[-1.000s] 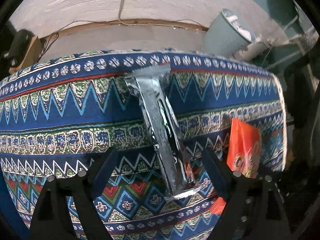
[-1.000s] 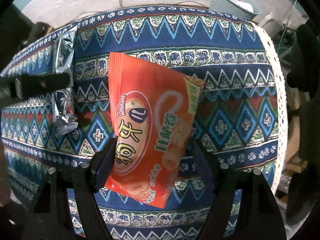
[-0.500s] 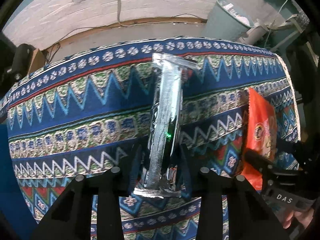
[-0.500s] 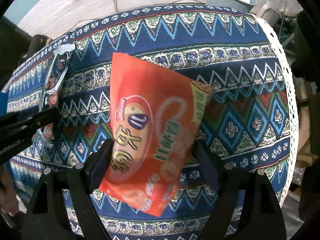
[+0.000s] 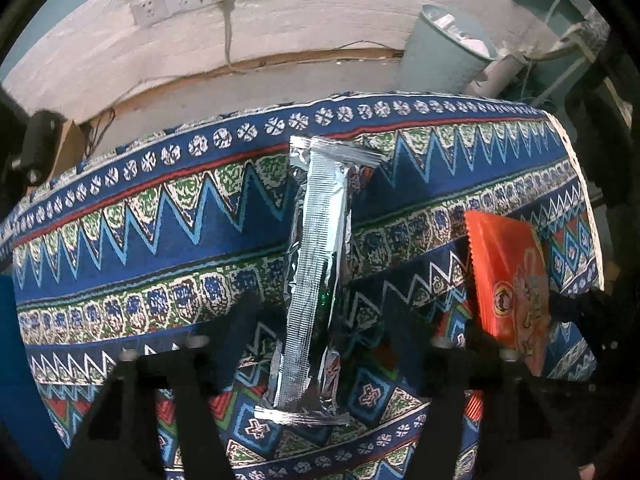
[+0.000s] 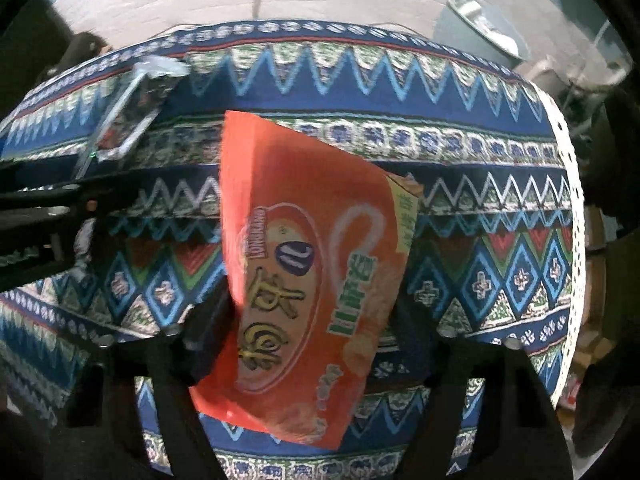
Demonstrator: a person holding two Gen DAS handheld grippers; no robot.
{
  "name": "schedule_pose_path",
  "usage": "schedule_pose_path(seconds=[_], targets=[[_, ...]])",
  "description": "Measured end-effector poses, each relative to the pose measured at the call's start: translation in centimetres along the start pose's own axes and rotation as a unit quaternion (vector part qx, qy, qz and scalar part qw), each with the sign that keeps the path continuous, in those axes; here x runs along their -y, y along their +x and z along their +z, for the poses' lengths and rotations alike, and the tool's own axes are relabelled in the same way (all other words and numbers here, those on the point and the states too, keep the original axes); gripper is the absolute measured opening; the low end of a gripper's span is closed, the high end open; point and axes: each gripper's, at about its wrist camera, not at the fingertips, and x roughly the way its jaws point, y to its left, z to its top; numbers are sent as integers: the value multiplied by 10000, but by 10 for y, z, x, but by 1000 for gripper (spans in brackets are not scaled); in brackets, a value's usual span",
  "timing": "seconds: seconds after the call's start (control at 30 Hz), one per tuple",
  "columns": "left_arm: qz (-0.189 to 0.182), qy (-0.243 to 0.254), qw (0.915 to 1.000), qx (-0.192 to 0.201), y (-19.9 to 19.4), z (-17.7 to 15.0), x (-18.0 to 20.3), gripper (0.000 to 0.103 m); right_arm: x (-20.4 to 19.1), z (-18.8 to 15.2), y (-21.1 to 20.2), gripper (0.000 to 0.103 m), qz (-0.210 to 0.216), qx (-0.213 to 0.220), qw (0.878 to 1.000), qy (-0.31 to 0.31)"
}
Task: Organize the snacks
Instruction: 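Grasp the red bag with the right tool while the left tool grasps the silver bar, then lift both snacks and carry them over the cardboard box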
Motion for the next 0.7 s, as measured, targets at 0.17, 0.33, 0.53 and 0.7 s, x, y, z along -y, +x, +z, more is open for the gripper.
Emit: schedule_pose_path(seconds=[0.17, 0.33, 0.53, 0.7], targets=[[139, 175, 9997, -48, -2, -7, 3, 29, -21, -6, -4, 51, 93, 5, 9998, -197], [293, 301, 9991, 29, -9, -19, 4, 29, -27, -14, -20, 48, 236, 9, 9994, -266], [287, 260, 9991, 147, -33, -29, -8, 29, -27, -14, -32, 48, 227, 109, 9991, -350], [349, 204, 9989, 248, -57, -38, -20, 29, -22, -14, -46, 48, 201, 269, 9985, -440]])
